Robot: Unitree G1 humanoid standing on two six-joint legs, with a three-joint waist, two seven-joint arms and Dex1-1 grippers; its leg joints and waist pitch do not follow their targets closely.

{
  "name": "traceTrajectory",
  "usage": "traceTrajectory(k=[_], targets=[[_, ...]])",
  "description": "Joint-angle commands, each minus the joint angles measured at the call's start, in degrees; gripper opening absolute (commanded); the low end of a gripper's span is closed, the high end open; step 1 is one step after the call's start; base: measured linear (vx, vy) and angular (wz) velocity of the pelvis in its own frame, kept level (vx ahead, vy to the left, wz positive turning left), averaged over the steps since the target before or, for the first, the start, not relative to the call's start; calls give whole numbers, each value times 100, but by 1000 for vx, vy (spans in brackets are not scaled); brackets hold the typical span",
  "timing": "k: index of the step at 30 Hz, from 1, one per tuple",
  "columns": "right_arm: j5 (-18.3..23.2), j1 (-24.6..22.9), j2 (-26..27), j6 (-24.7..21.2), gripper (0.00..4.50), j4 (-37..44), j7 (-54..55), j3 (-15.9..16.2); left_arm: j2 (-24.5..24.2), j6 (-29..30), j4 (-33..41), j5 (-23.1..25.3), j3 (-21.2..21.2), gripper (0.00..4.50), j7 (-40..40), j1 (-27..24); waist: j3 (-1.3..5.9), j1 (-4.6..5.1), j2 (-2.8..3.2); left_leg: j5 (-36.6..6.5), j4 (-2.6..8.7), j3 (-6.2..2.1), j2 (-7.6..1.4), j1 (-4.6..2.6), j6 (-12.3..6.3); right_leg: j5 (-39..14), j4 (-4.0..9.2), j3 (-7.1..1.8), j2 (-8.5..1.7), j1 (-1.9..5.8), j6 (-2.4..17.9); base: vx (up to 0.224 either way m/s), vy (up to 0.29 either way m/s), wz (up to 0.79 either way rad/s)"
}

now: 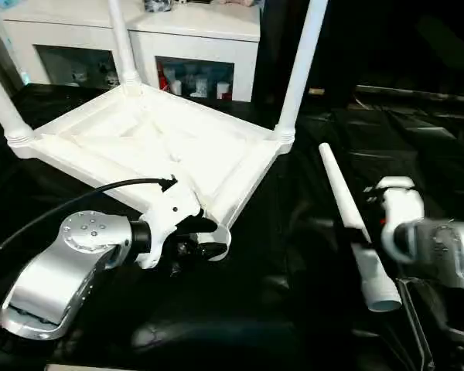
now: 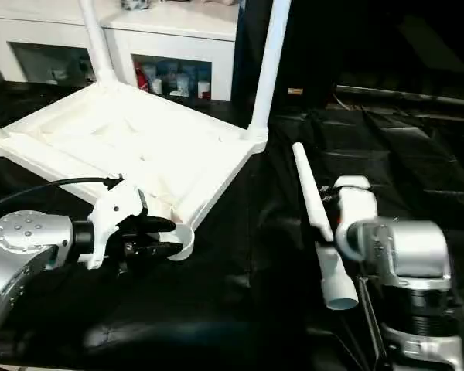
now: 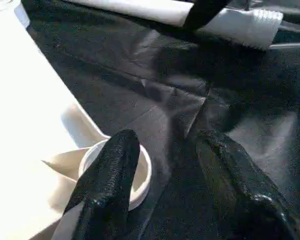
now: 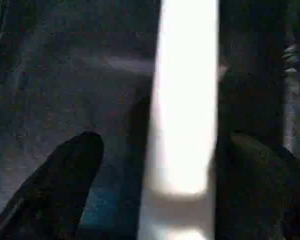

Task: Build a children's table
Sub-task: Pick table leg

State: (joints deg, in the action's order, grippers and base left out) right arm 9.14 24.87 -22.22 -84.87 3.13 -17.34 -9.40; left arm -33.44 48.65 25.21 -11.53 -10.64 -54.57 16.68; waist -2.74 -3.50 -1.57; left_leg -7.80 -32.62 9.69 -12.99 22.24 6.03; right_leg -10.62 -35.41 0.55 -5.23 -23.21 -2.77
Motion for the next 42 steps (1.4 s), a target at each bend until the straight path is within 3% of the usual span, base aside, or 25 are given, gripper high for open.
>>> traceTrajectory(k=[1, 5, 8, 17, 24, 30, 34, 35, 42], targets=[[122, 17, 27, -114, 444, -96, -63, -136, -47, 46, 118, -38, -31, 228, 11, 116, 368, -21, 51, -1466, 312, 105, 138, -147, 444, -1214, 410, -25, 11, 174, 818, 0, 0, 0], [271, 71, 113, -252, 444, -89, -175, -141, -57, 43, 106, -126, -35, 228, 46, 175, 371, -23, 83, -1573, 308, 98, 144, -159, 455, -1276, 413, -22, 10, 170, 839, 0, 0, 0], [380, 188, 225, -447, 444, 1, -219, -240, -60, 70, 114, -209, -21, 228, 55, 211, 364, -23, 65, -1606, 309, 99, 148, -154, 467, -1382, 416, -23, 9, 168, 830, 0, 0, 0], [388, 271, 261, -431, 444, 79, -141, -73, -110, 76, 142, -234, -53, 228, 112, 224, 353, -28, 58, -1748, 317, 94, 142, -166, 516, -1718, 442, -27, 1, 139, 719, 0, 0, 0], [311, 89, 380, 98, 444, -643, -140, 399, -89, -3, 60, -231, -144, 228, 209, 265, 351, -19, 38, -1841, 315, 91, 142, -156, 524, -1845, 455, -18, -10, 128, 710, 0, 0, 0], [309, 231, 459, 84, 388, -635, -75, 371, -107, 28, 97, -292, -139, 228, 243, 286, 348, 1, -8, -1897, 319, 84, 148, -145, 520, -2046, 465, -13, -2, 125, 601, 0, 0, 0], [333, 280, 375, 271, 343, -847, -106, 458, -186, 130, 172, -451, -165, 228, 160, 252, 350, -6, -8, -1910, 315, 88, 144, -155, 516, -2061, 465, -14, -5, 110, 597, 0, 0, 0], [336, 283, 370, 286, 326, -862, -104, 461, -203, 139, 188, -466, -169, 255, 142, 250, 350, -8, -3, -1917, 313, 87, 143, -159, 517, -2056, 464, -13, -6, 105, 599, 0, 0, 0], [263, 255, 368, 393, 270, -980, -9, 401, -291, 139, 202, -502, -184, 309, 162, 228, 347, -1, -8, -1952, 314, 88, 149, -152, 518, -2113, 474, -11, 0, 104, 563, 0, 0, 0]])
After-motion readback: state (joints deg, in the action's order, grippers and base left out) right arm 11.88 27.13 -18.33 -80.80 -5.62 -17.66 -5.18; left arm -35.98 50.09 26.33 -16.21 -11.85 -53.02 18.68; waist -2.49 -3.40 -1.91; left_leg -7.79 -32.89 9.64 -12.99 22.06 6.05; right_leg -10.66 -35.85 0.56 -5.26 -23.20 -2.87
